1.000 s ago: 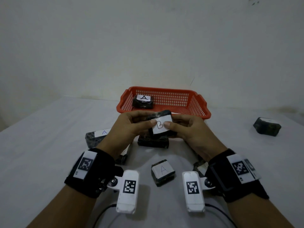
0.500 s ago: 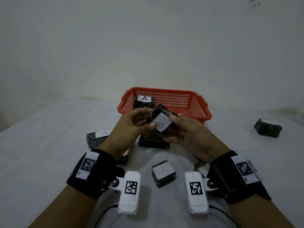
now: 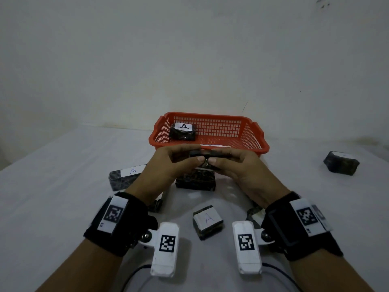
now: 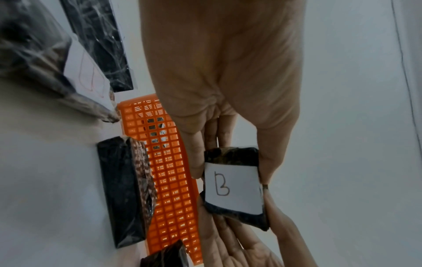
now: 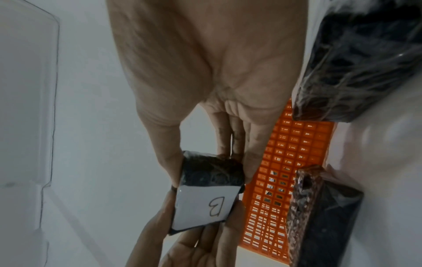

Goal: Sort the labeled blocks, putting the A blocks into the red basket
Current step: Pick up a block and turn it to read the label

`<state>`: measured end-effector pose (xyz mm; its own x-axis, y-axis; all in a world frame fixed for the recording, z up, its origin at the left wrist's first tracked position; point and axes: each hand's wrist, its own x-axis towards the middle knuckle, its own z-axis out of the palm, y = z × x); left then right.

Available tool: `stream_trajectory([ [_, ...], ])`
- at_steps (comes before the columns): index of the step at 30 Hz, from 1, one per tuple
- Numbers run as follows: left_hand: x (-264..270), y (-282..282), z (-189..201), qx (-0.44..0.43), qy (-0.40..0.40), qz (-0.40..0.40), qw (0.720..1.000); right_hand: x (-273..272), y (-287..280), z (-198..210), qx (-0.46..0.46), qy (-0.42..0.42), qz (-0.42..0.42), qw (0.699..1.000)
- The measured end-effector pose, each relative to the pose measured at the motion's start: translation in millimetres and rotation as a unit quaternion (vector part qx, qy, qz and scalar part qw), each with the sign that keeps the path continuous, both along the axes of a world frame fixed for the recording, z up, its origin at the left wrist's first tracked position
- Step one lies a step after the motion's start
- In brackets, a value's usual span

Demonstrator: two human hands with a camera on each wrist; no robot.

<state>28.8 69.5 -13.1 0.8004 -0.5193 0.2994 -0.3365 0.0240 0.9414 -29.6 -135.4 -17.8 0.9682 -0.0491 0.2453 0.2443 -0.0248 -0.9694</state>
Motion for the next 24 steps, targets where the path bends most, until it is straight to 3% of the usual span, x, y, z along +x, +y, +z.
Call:
stream_trajectory([
  [4, 0.8, -1.9, -1.1, -0.005, 0.043, -0.019, 0.999, -0.6, -1.5, -0.2, 0.004, -0.003, -0.021, 1.000],
  [8, 3.2, -0.7, -2.8, 0.006, 0.019, 0.013, 1.000, 0.8, -2.0, -2.4, 0.007, 0.013, 0.009, 1.000],
  [12, 5.0, 1.8, -3.0, -0.004, 0.053, -0.022, 0.998, 0.0, -3.0, -1.6, -0.029, 0.003, -0.035, 0.999],
  [17, 4.5, 2.7, -0.1, -0.002, -0.003, 0.013, 1.000, 0.9, -2.4, 0.3, -0.023, 0.028, -0.021, 0.999],
  [20, 3.5, 2.1, -0.9, -0.007, 0.002, -0.014, 1.000, -0.6, 4.8, 2.2, 0.020, 0.061, 0.013, 0.998],
  [24, 2.3, 0.4, -1.2, -0.012, 0.027, -0.052, 0.998, -1.0, 4.7, -0.9, 0.015, 0.054, -0.029, 0.998],
])
